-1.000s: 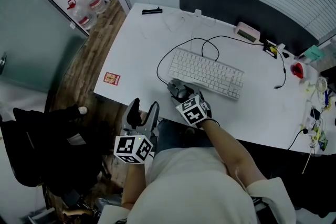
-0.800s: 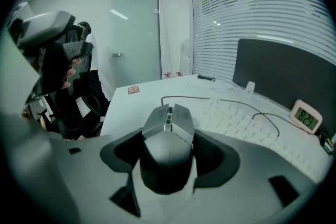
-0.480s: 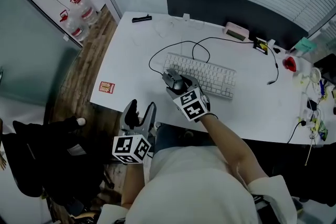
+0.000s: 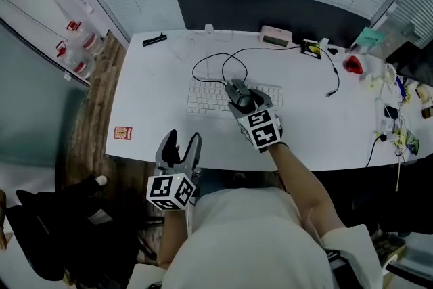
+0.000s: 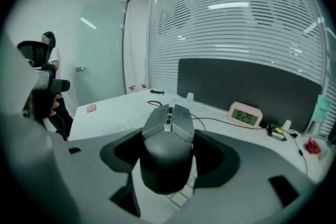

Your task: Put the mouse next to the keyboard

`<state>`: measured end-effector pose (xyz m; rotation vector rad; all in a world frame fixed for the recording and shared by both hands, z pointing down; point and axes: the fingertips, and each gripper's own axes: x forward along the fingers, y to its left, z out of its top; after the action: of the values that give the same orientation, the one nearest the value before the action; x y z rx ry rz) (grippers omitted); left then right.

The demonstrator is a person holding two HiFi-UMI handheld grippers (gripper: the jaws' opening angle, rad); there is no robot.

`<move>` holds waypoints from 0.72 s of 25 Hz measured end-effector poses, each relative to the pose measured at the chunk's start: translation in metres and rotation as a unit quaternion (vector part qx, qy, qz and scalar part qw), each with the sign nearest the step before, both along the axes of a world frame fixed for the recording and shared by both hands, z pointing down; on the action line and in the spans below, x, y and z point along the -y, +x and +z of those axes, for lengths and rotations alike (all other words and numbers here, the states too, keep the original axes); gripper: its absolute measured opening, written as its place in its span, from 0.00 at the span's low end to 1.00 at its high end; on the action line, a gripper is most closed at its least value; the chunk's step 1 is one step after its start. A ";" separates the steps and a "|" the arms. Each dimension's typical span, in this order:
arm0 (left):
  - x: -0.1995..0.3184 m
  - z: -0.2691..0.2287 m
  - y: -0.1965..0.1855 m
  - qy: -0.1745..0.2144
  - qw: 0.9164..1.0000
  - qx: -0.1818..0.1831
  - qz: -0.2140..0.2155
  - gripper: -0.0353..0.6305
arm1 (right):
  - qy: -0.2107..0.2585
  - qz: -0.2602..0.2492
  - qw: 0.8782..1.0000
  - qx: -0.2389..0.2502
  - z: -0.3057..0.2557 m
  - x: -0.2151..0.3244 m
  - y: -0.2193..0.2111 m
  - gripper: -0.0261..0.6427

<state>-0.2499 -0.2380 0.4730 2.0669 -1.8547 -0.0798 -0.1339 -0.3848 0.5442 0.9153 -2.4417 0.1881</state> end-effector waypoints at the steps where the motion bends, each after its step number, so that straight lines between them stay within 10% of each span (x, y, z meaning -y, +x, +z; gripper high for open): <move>1: 0.004 0.000 0.005 0.000 1.000 0.000 0.007 0.49 | 0.000 0.012 1.000 -0.001 0.000 0.005 0.011 0.48; 18: 0.043 0.012 0.080 -0.012 0.994 -0.007 0.104 0.49 | -0.013 0.190 0.981 -0.028 0.021 0.045 0.186 0.48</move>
<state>-0.1700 -0.2814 0.4852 2.2229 -1.6130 -0.0179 0.0523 -0.4301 0.5653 1.3498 -2.1870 0.3235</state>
